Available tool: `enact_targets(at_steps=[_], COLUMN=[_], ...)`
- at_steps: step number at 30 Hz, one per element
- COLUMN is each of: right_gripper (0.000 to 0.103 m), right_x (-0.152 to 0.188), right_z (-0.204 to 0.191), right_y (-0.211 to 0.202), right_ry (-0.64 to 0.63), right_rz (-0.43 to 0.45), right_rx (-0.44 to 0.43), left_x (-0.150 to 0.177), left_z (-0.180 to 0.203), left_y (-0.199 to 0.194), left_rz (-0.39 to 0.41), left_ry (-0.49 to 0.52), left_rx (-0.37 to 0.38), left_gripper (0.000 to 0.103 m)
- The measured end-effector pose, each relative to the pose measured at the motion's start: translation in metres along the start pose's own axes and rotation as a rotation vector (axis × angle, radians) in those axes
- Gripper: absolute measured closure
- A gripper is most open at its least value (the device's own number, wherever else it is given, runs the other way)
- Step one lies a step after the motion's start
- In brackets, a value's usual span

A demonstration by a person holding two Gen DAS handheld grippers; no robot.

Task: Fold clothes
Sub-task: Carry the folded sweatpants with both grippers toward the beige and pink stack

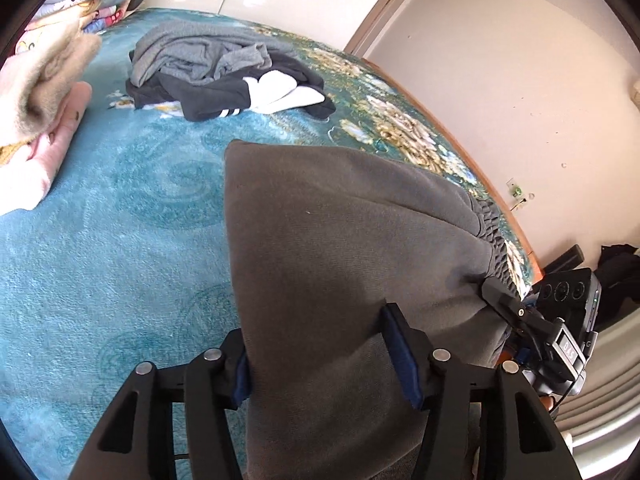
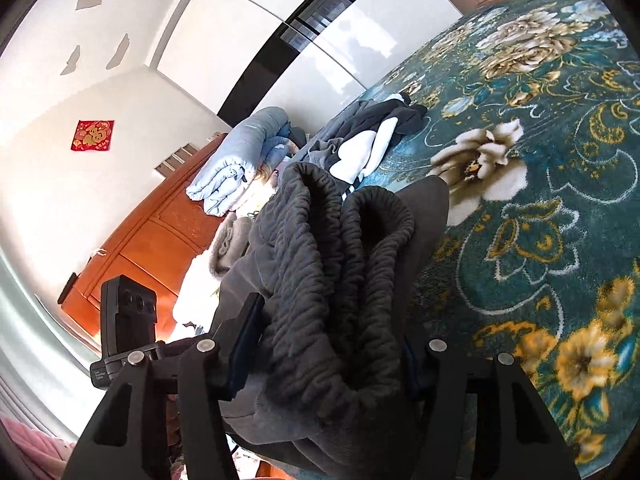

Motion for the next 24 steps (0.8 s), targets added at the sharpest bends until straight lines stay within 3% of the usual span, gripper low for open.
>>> enact_targets(at_steps=[7, 15, 20, 24], right_gripper=[0.043, 0.043, 0.042, 0.042], right_x=[-0.004, -0.033, -0.053, -0.069], right_z=[-0.048, -0.132, -0.196, -0.23], right_y=[0.032, 0.152, 0.247, 0.34], right_ry=[-0.069, -0.199, -0.312, -0.301], right_rz=[-0.061, -0.236, -0.322, -0.358], right_rx=[-0.02, -0.062, -0.1, -0.103], left_x=[-0.018, -0.081, -0.15, -0.2], left_z=[-0.043, -0.152, -0.233, -0.302], left_y=[-0.047, -0.116, -0.163, -0.179], left_rz=[0.103, 0.154, 0.223, 0.217], left_ry=[-0.025, -0.093, -0.055, -0.063], left_rx=[0.026, 0.056, -0.054, -0.18], left_gripper=[0.043, 0.043, 0.043, 0.043])
Point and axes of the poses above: each gripper's, at about its wrist camera, not at the fingertips, and y roughly the way its jaws point, z to its right, x to its underside, the point moved 10 cm from there along y, roughly the way its jaws point, and after that the axes turned 14 degrees about -x, right-handed, at the moved point
